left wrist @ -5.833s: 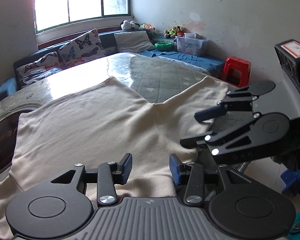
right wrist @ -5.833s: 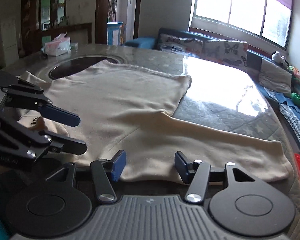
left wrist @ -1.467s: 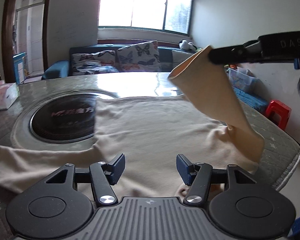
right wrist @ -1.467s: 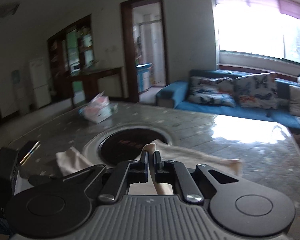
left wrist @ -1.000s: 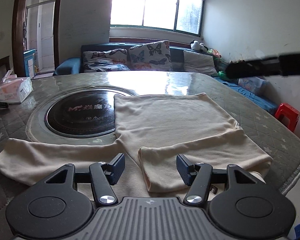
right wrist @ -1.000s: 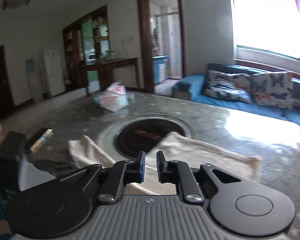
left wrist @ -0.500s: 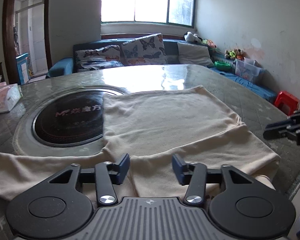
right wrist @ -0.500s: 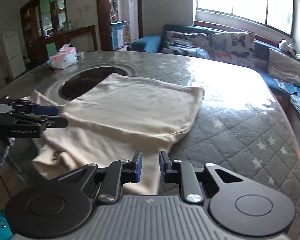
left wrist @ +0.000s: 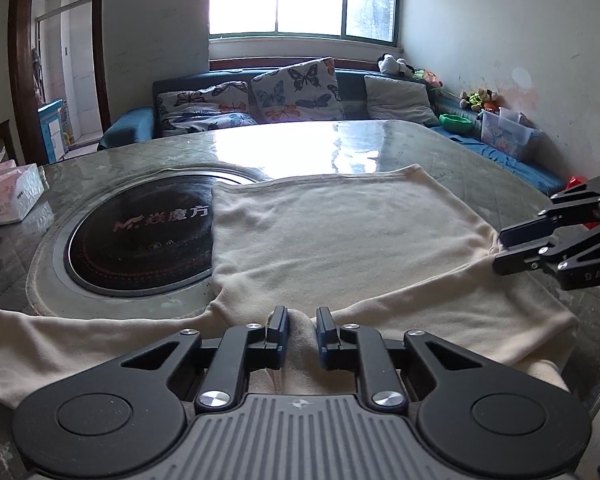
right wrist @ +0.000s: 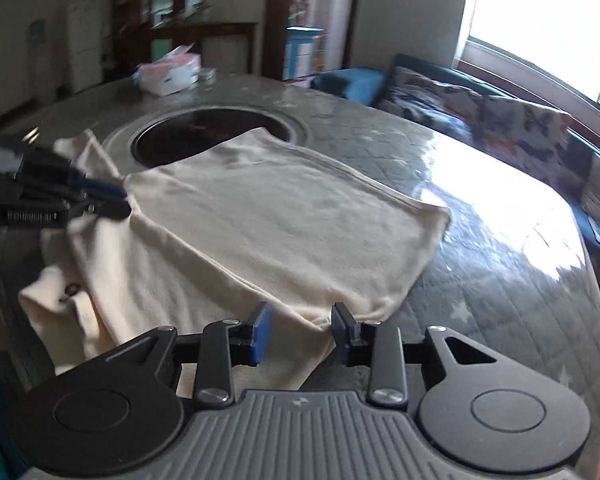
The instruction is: Fold clothes
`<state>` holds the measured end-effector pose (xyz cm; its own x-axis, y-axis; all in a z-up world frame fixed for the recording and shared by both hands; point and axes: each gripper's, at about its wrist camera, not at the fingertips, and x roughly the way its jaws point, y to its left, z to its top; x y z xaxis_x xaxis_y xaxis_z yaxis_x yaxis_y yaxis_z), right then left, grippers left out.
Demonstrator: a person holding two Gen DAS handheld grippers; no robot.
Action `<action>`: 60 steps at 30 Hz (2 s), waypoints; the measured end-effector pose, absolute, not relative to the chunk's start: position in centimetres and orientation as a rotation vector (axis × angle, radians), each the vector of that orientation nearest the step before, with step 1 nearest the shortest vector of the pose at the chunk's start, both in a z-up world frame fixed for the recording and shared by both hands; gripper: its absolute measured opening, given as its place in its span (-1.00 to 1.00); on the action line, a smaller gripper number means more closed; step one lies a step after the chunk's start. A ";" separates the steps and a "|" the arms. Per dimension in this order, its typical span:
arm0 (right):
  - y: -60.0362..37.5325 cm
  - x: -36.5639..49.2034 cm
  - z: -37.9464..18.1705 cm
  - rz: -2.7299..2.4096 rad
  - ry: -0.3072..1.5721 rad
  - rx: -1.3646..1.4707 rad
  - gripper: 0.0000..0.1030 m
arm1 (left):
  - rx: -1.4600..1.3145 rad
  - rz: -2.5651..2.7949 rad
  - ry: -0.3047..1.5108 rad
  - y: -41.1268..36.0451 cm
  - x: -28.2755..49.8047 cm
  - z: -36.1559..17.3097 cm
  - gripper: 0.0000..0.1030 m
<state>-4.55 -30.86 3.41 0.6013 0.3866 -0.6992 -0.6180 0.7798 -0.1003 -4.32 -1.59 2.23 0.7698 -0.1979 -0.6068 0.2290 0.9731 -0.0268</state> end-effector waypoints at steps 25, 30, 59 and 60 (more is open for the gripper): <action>-32.7 -4.3 3.6 0.588 0.714 -0.348 -0.97 | 0.086 -0.200 0.641 -1.9 -2.6 2.1 -0.85; -31.9 -4.4 3.9 0.665 0.700 -0.367 -0.88 | 0.088 -0.212 0.644 -1.7 -3.1 2.2 -0.68; -32.6 -3.8 3.0 0.578 0.705 -0.327 -0.71 | 0.086 -0.211 0.621 -1.8 -3.1 2.4 -0.65; -32.7 -4.0 3.4 0.576 0.693 -0.316 -0.70 | 0.082 -0.205 0.616 -1.7 -3.3 2.7 -0.63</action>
<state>-4.00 -32.68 3.38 0.6239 0.3907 -0.6768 -0.5934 0.8004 -0.0850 -3.30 -1.70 2.66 0.7967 -0.1666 -0.5810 0.2155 0.9764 0.0155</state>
